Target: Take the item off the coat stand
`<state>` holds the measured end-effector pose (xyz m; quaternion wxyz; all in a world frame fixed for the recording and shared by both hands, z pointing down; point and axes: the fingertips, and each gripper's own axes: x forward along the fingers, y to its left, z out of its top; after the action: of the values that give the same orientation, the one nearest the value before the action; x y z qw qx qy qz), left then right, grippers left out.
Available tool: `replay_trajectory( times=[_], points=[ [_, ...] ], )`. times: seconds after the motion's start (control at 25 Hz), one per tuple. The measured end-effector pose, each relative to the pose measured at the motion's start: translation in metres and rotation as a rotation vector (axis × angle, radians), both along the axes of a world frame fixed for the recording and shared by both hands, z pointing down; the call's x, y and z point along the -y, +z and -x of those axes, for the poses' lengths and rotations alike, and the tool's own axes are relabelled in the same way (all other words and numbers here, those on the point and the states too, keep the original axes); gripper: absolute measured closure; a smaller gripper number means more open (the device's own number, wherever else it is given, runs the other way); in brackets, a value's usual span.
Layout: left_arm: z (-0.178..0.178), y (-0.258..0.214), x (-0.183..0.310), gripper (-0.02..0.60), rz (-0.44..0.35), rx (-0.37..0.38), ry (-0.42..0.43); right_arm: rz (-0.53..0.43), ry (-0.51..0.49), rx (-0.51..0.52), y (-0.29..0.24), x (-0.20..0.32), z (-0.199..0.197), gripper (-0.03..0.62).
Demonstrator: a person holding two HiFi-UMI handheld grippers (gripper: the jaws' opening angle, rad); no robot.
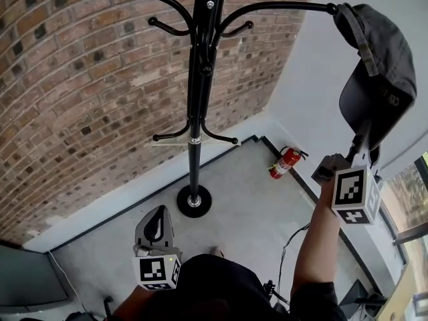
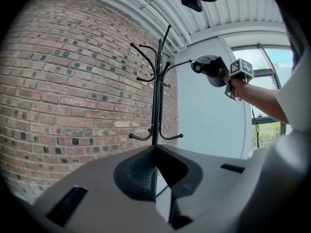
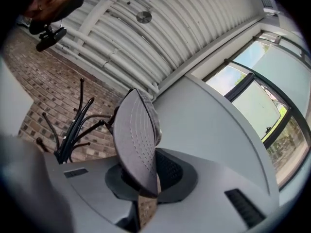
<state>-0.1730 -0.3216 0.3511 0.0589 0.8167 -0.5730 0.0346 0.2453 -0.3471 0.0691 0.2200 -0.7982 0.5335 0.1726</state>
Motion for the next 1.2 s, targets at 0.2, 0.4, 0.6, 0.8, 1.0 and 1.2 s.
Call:
replay_trajectory(
  times=[0.2, 0.4, 0.6, 0.8, 1.0, 1.2],
  points=[
    [-0.011, 0.023, -0.019, 0.557, 0.053, -0.019, 0.102, 0.276, -0.033, 0.051, 0.115, -0.050, 0.017, 0.559],
    [-0.023, 0.064, -0.038, 0.557, 0.132, -0.033, 0.232, 0.552, -0.036, 0.098, 0.219, -0.115, 0.060, 0.559],
    [-0.057, 0.084, -0.065, 0.557, 0.182, -0.021, 0.348, 0.749, -0.051, 0.152, 0.299, -0.176, 0.087, 0.559],
    [-0.089, 0.084, -0.084, 0.557, 0.176, 0.020, 0.387, 0.820, -0.076, 0.201, 0.344, -0.207, 0.082, 0.559],
    [-0.137, 0.079, -0.112, 0.557, 0.163, 0.065, 0.392, 0.838, -0.144, 0.195, 0.362, -0.233, 0.065, 0.559],
    [-0.185, 0.078, -0.151, 0.557, 0.157, 0.105, 0.356, 0.853, -0.256, 0.177, 0.380, -0.256, 0.042, 0.559]
  ],
)
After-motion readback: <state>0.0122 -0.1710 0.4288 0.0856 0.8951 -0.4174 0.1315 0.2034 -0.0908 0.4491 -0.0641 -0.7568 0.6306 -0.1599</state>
